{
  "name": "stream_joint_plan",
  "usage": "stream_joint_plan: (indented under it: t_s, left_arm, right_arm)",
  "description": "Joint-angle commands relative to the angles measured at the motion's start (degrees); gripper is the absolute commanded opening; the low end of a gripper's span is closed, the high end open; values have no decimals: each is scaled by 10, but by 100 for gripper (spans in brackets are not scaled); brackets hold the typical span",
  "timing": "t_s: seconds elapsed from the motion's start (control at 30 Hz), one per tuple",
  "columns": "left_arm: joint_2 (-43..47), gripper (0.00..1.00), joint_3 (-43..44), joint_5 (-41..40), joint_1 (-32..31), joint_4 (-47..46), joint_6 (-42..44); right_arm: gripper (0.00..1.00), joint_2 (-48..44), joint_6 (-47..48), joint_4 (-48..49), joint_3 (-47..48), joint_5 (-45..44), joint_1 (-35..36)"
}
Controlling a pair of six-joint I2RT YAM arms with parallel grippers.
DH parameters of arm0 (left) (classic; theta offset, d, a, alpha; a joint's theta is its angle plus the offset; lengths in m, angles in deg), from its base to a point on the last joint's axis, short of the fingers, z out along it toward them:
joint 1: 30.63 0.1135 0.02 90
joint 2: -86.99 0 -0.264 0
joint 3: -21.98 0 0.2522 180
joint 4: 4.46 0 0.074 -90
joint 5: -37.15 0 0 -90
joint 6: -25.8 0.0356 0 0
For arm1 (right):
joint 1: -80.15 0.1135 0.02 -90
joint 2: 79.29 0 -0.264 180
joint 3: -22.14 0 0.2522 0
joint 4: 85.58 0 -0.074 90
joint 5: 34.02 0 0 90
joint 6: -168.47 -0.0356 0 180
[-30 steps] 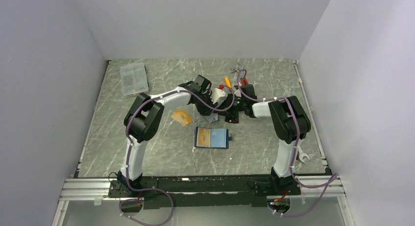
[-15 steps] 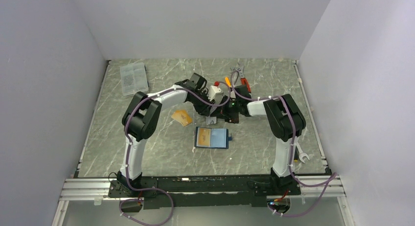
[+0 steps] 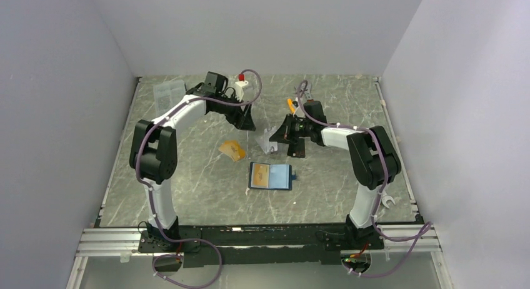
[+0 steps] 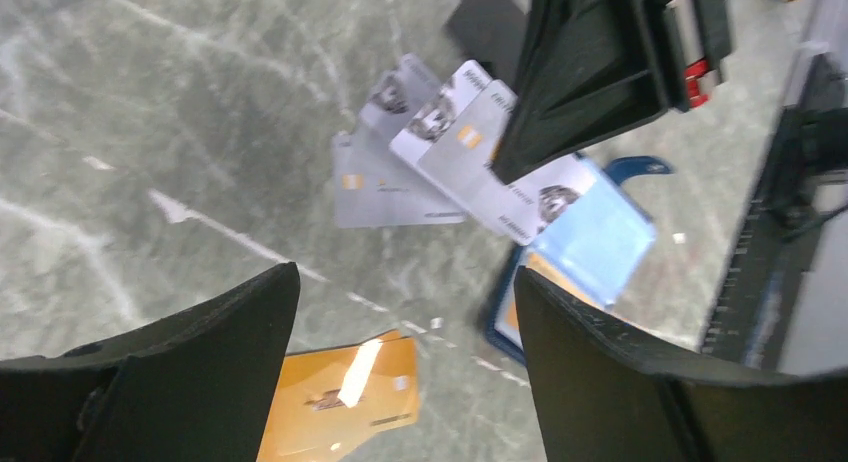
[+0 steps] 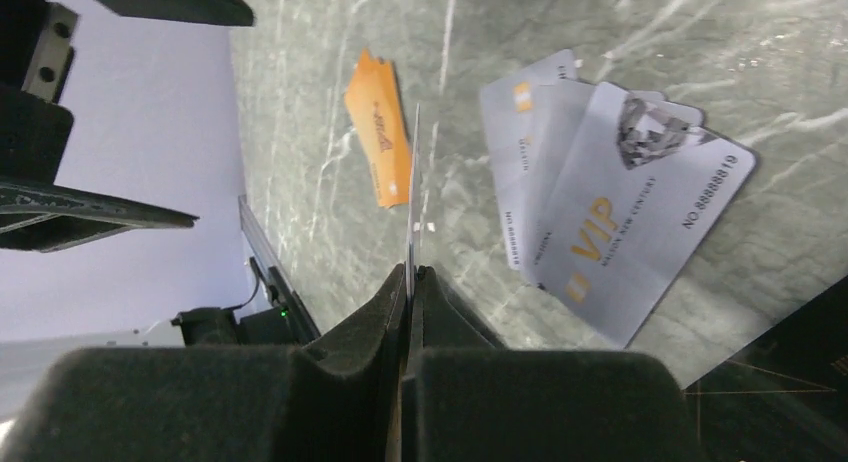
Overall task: Put the credit cards into the card holder
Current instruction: Pick up the credit card from the center of the board.
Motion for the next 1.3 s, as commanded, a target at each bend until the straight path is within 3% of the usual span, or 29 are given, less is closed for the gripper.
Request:
stream_joint_plan:
  t_s: [0.0, 0.13, 0.27, 0.37, 0.63, 0.73, 0.8, 1.07, 1.27]
  left_arm:
    - [5, 87, -15, 117, -8, -15, -73]
    - [22, 89, -105, 194, 2, -183, -217]
    - [17, 90, -124, 220, 1, -228, -284]
    - [19, 88, -168, 252, 0, -329, -368]
    - [8, 73, -209, 311, -6, -550, -558]
    - [-10, 65, -226, 327, -6, -710, -694]
    - [-23, 62, -226, 331, -6, -768, -738]
    - [-28, 58, -216, 331, -6, -794, -751]
    - [-26, 40, -205, 338, -2, -817, -775]
  right_arm:
    - [0, -46, 2, 75, -23, 57, -6]
    - [0, -68, -20, 136, -43, 100, -9]
    - [0, -100, -36, 166, -58, 116, -13]
    - [0, -107, -50, 180, -59, 125, -13]
    - [0, -90, -72, 198, -44, 129, -4]
    - [0, -87, -44, 160, -37, 114, 6]
    - [0, -83, -40, 152, -38, 112, 8]
    - [0, -79, -44, 162, -58, 120, 10]
    - [6, -69, -30, 137, -56, 124, 11]
